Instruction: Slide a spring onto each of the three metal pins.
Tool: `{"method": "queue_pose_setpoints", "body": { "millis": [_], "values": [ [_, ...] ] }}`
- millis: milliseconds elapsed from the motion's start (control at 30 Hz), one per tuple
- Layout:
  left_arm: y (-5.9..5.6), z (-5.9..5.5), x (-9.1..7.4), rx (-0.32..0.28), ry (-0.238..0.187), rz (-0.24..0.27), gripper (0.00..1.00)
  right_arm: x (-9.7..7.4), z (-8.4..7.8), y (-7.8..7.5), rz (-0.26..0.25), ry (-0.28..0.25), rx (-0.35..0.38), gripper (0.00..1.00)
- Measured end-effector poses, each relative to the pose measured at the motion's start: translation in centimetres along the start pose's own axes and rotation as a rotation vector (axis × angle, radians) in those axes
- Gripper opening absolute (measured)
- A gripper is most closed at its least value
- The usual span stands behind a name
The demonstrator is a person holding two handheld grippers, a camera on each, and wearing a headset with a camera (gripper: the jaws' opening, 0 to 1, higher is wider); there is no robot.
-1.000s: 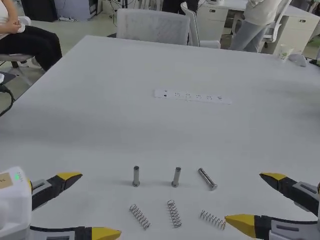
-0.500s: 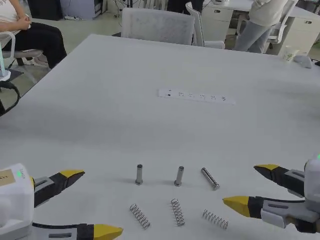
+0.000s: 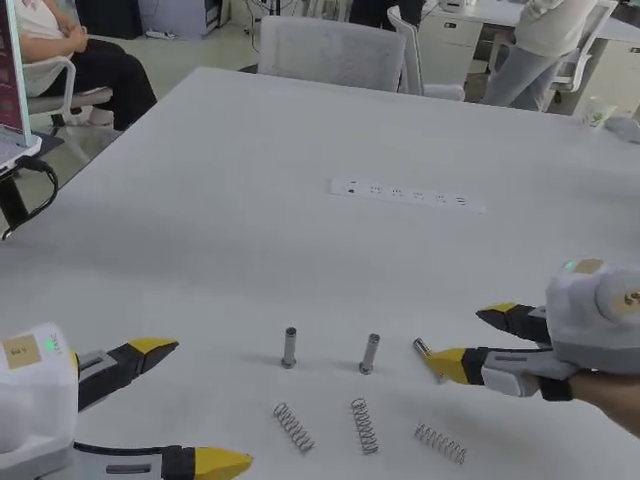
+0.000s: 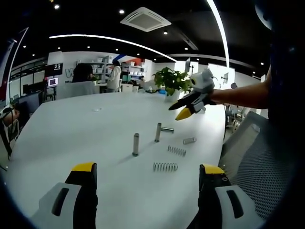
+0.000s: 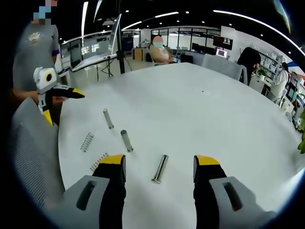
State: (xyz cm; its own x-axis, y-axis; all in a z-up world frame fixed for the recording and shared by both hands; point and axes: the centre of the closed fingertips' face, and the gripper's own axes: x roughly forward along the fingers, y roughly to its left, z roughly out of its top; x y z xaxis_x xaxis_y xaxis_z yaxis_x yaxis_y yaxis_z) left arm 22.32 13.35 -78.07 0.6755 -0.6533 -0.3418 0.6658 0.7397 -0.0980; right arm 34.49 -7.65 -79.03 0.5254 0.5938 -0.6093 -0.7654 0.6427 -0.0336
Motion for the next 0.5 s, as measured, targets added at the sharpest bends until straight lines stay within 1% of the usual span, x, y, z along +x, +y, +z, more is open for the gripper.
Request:
{"method": "queue_pose_setpoints", "body": {
  "millis": [67,133,167,200,333,400,500],
  "values": [
    [0.0,0.1,0.0,-0.002,-0.004,0.003,0.85,0.6,-0.1,-0.2,-0.001,0.026,0.014,0.54],
    [-0.1,0.1,0.0,-0.003,-0.005,0.003,0.85,1.2,-0.2,-0.4,-0.008,0.046,0.012,0.52],
    [-0.1,0.1,0.0,-0.003,-0.006,0.003,0.85,1.3,-0.2,-0.4,-0.009,0.048,0.013,0.51],
    [-0.1,0.0,0.0,-0.005,-0.006,0.002,0.85,1.6,-0.6,-0.6,-0.016,0.073,0.024,0.49],
    [0.0,0.0,-0.1,-0.011,-0.010,0.005,0.84,2.4,-1.0,-0.7,-0.025,0.101,0.024,0.45],
    [0.0,0.0,-0.1,-0.010,-0.010,0.008,0.84,2.6,-1.1,-0.6,-0.022,0.110,0.037,0.42],
    [0.0,-0.1,-0.1,-0.009,-0.009,0.007,0.84,3.1,-1.5,-0.8,-0.029,0.139,0.049,0.40]
  ]
}}
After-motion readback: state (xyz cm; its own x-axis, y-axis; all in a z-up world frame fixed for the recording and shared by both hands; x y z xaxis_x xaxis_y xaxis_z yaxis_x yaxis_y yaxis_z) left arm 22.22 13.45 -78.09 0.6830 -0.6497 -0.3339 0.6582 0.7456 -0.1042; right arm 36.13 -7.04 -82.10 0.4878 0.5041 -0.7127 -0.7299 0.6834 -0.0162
